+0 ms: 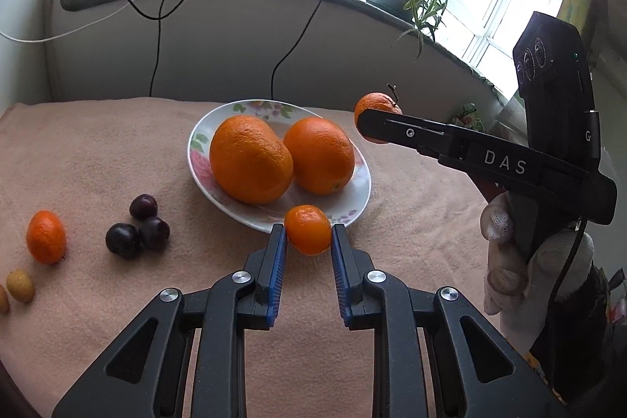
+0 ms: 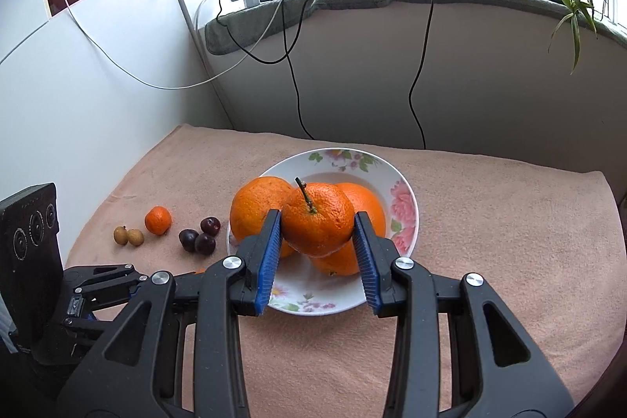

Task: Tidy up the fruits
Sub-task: 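Carry both tangerines into the bowl and open both grippers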

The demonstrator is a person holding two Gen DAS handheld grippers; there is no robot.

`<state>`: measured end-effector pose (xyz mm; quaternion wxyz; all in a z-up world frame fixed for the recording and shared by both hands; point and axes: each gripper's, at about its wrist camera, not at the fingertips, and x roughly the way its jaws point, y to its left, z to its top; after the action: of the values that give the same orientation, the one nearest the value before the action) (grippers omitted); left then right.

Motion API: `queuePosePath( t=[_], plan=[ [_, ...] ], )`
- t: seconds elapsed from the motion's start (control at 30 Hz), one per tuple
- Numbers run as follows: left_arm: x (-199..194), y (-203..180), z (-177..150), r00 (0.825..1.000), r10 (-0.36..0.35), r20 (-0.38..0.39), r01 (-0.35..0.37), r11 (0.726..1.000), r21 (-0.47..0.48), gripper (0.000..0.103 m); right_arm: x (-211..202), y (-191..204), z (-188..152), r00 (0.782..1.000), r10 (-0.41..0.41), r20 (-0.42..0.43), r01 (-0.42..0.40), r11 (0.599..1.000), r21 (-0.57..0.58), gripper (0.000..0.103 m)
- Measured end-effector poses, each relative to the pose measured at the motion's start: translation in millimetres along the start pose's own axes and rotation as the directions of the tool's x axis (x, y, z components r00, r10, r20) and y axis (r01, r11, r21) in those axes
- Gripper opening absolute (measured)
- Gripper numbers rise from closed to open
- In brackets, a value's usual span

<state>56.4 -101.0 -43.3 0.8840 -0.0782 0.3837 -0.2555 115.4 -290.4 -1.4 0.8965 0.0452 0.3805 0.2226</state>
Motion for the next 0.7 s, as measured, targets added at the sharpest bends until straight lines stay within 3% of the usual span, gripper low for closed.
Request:
queuePosePath(
  t=[0.7],
  plan=[
    [33.6, -34.5, 11.3, 0.999, 0.043, -0.016, -0.041, 0.993, 0.112, 0.021, 55.3, -30.4, 31.5, 0.998, -0.022, -0.052, 0.023, 0.999, 0.023, 0.038]
  ],
)
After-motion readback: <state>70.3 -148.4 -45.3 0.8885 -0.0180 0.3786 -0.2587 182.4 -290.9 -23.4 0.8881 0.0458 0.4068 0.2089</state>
